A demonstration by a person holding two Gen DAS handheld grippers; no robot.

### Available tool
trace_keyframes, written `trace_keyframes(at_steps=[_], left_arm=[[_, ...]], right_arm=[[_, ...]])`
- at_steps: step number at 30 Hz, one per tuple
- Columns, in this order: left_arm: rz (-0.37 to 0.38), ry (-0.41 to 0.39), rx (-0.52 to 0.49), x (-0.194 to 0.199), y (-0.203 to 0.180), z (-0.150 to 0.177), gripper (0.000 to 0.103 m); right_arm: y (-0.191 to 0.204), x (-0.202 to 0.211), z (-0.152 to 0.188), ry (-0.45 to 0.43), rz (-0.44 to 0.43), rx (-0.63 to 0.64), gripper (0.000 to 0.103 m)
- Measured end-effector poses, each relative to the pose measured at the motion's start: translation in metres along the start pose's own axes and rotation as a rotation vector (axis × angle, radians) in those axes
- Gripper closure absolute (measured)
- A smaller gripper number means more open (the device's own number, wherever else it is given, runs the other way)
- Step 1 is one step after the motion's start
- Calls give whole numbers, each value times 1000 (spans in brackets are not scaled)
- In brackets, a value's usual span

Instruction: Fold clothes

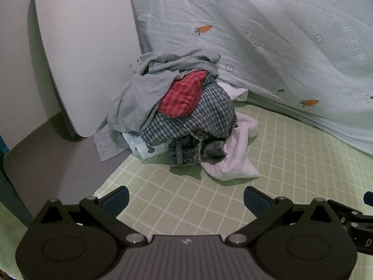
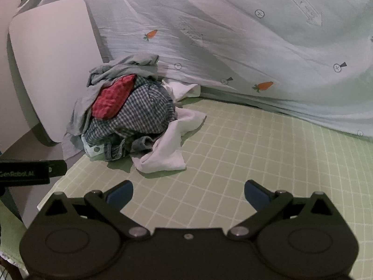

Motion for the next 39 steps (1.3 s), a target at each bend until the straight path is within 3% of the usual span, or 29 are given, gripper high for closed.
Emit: trace_keyframes(at_steps=[7,13,26,31,36,39], left_arm=[[-5,32,59,-25,6,-17,0],[-3,51,113,-50,11,-39,0],[-2,-18,228,-147,45,-153,0],[1,-70,322,-191,78,-202,1],[3,-122,417,-235,111,-251,0],[67,-118,464,-261,116,-267,0]], right_arm=[[-2,-17,-13,5,-9,12,0],[-4,-44,-47,-31,-8,79,0],[0,-166,-164,-82,-24,178,0],[22,-229,-220,-103,-102,179,0],[48,-289,-283,-142,-246,91,0],[67,-328,-306,-121,-306,46,0]])
Point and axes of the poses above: each gripper's, at about its wrist camera, not at the fingertips, and x roughly against the way its jaws point, y to its left, z to its underside, the point moved 10 cm from there along -x, roughly the way its jaws point, and after that the axes turned 8 degrees about x, right-handed, at the moved point
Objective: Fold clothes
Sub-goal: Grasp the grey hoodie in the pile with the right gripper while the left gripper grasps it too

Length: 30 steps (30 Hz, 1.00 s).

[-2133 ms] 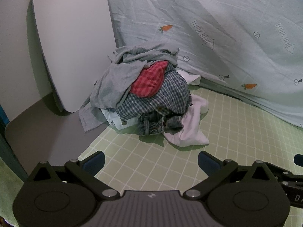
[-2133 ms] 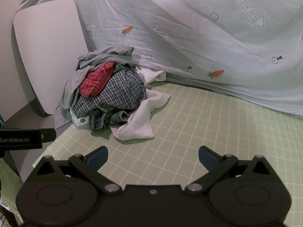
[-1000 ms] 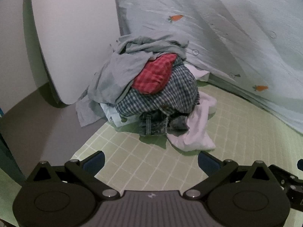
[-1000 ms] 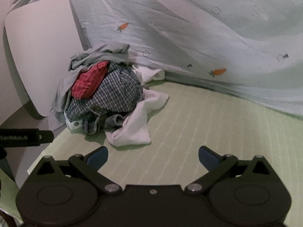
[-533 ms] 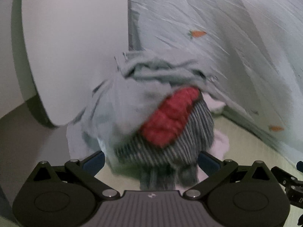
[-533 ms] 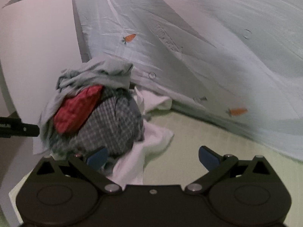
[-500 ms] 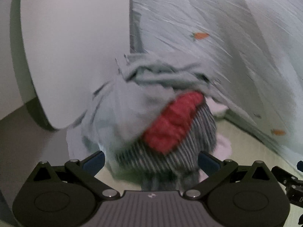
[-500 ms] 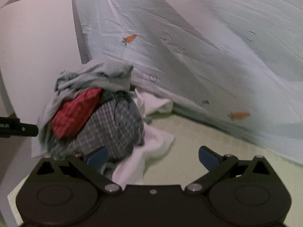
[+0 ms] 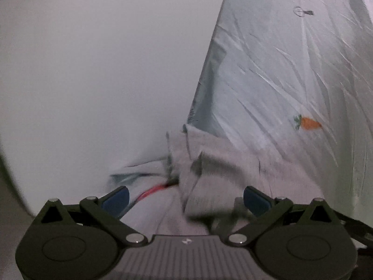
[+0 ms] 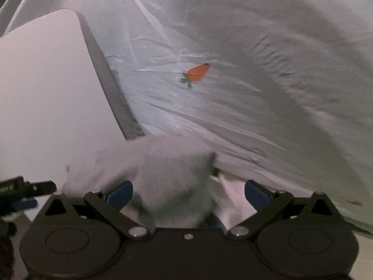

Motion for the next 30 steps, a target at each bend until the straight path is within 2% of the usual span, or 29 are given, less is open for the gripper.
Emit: trace_keyframes(at_steps=[2,5,7,8,9,10,11,12,13,14,15,16,19,24,30], left_arm=[[11,31,38,-21,2,0,0],[34,32,112,-36,3,3,3],[65,33,133,-40,-2,6,14],[77,32,139,-42,-5,7,23],[90,31,144,-43,-8,8,34],[79,17,132,-41,-10,8,38],[69,4,119,-38,-11,8,53],[59,-9,107,-36,-13,8,69],[48,-22,94,-34,-15,7,74],[66,-23,97,-31,-17,7,85],[94,-19,99,-27,-22,8,95],[112,-26,94,-22,-28,8,95],[118,-88,5,4,-47,5,95],[220,-156,-68,78,-84,13,96],[361,-219,-134,175,-128,29,96]], right_arm=[[2,-26,-3,26,-35,-52,0],[5,-54,0,55,-113,-177,0],[9,-61,1,56,-152,-220,1],[12,-62,1,55,-168,-224,2],[16,-62,1,50,-184,-222,13],[22,-59,0,38,-189,-198,20],[27,-55,-3,23,-184,-156,23],[33,-50,-6,8,-178,-113,34],[39,-45,-8,-7,-172,-71,43],[44,-39,-11,-23,-166,-30,49],[48,-33,-15,-44,-159,5,61],[52,-27,-19,-66,-152,32,73],[59,1,-30,-148,-143,67,86],[61,69,-57,-287,-142,46,88],[55,185,-74,-446,-112,3,88]])
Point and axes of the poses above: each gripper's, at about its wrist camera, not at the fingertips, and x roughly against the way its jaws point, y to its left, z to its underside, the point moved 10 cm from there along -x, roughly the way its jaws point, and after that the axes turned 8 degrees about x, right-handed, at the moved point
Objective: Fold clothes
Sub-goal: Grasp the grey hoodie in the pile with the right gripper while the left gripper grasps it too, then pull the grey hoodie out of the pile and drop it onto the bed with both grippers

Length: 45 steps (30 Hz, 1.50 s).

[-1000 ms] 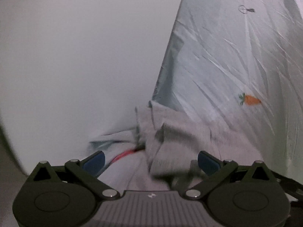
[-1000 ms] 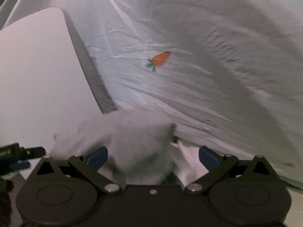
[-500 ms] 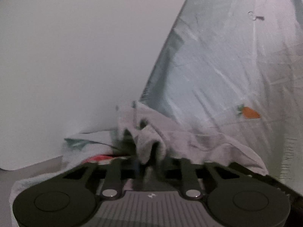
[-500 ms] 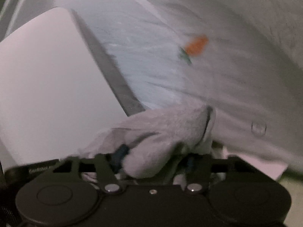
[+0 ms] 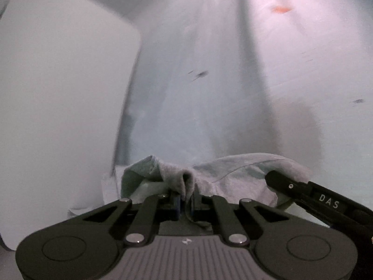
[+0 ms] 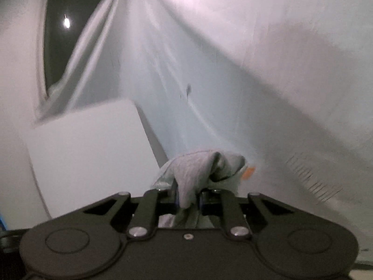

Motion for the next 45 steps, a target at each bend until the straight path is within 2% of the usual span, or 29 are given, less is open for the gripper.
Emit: trace_keyframes(at_steps=[3,4,7,9,10,11,12,13,15,17,18,20,21,24,29,33,34,37,39,42,45], left_arm=[[72,-31,-31,39,-38,-6,96],[115,-20,-35,53,-53,0,96],[238,41,-68,89,-98,27,94],[305,121,-102,103,-123,60,85],[321,169,-125,107,-130,79,84],[336,216,-148,111,-138,99,76],[317,274,-169,111,-136,122,66],[297,331,-190,110,-135,146,63],[228,425,-222,106,-120,187,56],[125,487,-247,98,-96,213,56],[74,518,-260,94,-83,226,55],[-9,556,-200,87,-53,232,52],[-42,574,-158,83,-38,233,50],[-113,583,-57,71,-3,230,48],[-229,567,-169,55,35,237,41],[-351,662,-261,29,76,271,39],[-355,687,-244,26,83,277,39],[-369,762,-192,19,105,293,27],[-381,793,-179,18,114,299,26],[-402,825,-162,15,125,308,22],[-417,848,-140,12,131,317,17]], right_arm=[[-5,65,-21,-78,36,-21,89],[-8,89,-27,-102,52,-34,89],[-28,159,-33,-167,109,-93,89],[-49,198,-20,-158,171,-119,88],[-65,213,-3,-109,218,-126,85],[-80,228,14,-59,266,-133,82],[-95,241,35,6,328,-131,73],[-109,252,60,97,413,-116,57],[-135,276,109,278,583,-75,40],[-150,298,152,432,728,-11,38],[-150,305,167,475,746,-11,34],[-150,316,195,548,769,-21,23],[-146,317,202,555,750,-44,15],[-134,302,221,570,692,-65,6],[-122,251,250,616,629,-31,5],[-124,219,274,648,611,-24,5],[-125,211,279,656,606,-22,4],[-127,187,297,680,592,-16,2],[-132,173,306,689,592,-13,2],[-162,161,302,658,637,-20,1],[-184,140,304,655,587,-36,0]])
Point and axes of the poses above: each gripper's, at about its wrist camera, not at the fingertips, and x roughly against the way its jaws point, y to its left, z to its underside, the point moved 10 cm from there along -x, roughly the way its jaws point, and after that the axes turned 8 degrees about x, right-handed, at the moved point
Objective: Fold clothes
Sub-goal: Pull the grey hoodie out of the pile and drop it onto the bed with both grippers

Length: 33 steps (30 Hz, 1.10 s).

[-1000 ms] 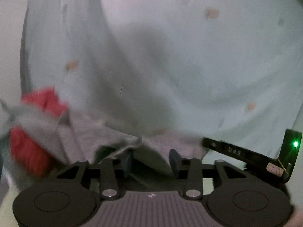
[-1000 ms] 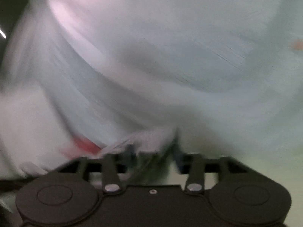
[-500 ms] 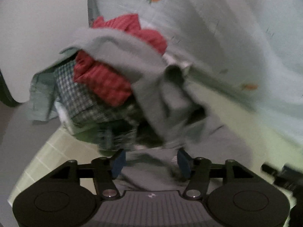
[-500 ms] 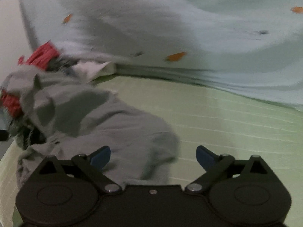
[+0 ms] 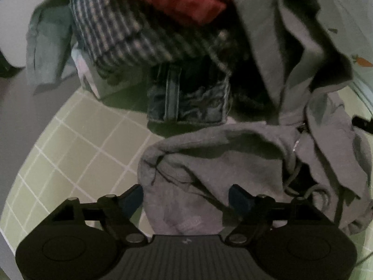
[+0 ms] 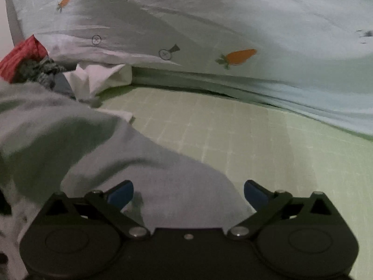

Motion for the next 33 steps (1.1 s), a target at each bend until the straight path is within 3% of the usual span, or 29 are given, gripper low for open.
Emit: trace_keyframes(at_steps=[5,7,8,9,10,11,12,15,18,23,27,29,31,33], left_arm=[[24,-6,-16,-6,-14,-2,16],[50,-9,-27,-6,-23,-3,29],[63,-11,-33,-6,-28,-3,43],[76,-13,-38,-6,-32,-3,60],[105,-2,-48,-7,-41,-1,70],[135,9,-58,-7,-50,1,88],[165,19,-68,-7,-59,4,88],[249,54,-139,-7,-97,24,89],[219,22,-332,-1,-132,46,89],[325,93,-427,8,-159,74,88],[361,88,-453,10,-155,78,81],[347,73,-432,9,-144,71,73],[327,52,-398,11,-135,60,68],[313,28,-350,13,-122,47,57]], right_arm=[[5,-46,-1,88,-181,-19,0],[8,-51,4,117,-255,-64,1],[10,-47,5,103,-267,-56,3],[13,-42,7,88,-281,-51,15],[16,-35,9,71,-300,-54,41],[19,-26,12,50,-325,-72,55],[22,-17,17,30,-336,-85,74],[27,10,37,-5,-303,-34,82],[9,41,62,-3,-232,-28,84],[-56,89,108,23,-55,-87,88],[-104,120,141,71,128,-51,88],[-122,130,155,102,215,-61,83],[-134,140,161,120,271,-72,58],[-136,146,156,111,307,-70,46]])
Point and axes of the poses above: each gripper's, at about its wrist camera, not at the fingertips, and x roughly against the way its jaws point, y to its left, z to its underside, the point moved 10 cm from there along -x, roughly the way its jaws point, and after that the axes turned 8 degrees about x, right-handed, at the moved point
